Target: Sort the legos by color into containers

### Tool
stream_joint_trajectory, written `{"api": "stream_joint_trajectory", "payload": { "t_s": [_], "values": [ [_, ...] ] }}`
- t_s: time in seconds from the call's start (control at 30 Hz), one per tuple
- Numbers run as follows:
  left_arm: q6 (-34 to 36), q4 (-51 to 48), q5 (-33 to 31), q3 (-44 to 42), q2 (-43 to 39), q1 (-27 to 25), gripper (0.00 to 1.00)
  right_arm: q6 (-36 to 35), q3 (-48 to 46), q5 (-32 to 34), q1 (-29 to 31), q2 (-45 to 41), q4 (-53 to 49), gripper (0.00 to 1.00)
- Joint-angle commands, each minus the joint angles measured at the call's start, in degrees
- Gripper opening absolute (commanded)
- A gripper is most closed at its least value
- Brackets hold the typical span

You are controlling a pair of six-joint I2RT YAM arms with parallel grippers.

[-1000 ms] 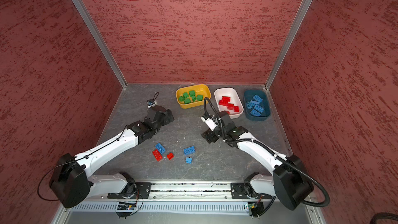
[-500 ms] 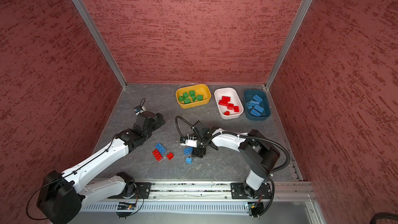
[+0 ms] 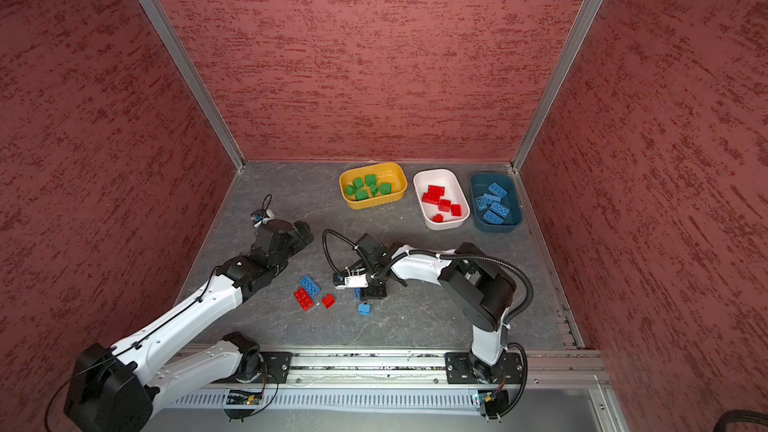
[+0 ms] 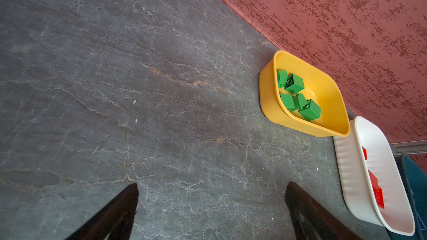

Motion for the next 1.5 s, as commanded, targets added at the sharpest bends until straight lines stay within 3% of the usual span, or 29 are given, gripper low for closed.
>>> {"api": "stream_joint_trajectory", "payload": {
  "t_s": [0.0, 0.4, 0.57, 0.83, 1.03, 1.2, 1.47],
  "values": [
    [-1.83, 0.28, -1.19, -0.99, -0.82, 0.33, 0.99, -2.81, 0.59, 2.31, 0.26, 1.41, -2.52, 0.47],
    [-1.11, 5.13, 2.60, -0.30, 3.29, 0.26, 0.99, 0.29, -3.43, 5.20, -0.89, -3.96, 3.98, 0.33],
    [-1.92, 4.34, 1.03, 1.09, 4.89, -1.02, 0.99, 6.29, -6.91, 2.50, -5.24, -10.31, 9.53, 0.29],
    [1.68, 5.36, 0.72, 5.15, 9.44, -4.65, 0.99, 25.61, -17.40, -2.33, -19.01, -25.46, 28.55, 0.25],
    [4.98, 7.18, 0.78, 10.28, 15.62, -9.42, 0.99, 37.04, -20.70, -7.36, -28.58, -31.14, 34.72, 0.23],
    [5.88, 8.62, 1.40, 15.00, 21.75, -13.24, 0.99, 49.20, -21.24, -6.24, -37.76, -32.90, 37.51, 0.22],
    [7.46, 8.85, 2.45, 18.64, 25.67, -15.33, 0.99, 60.95, -21.69, -1.09, -54.79, -32.96, 40.46, 0.22]
  ]
}}
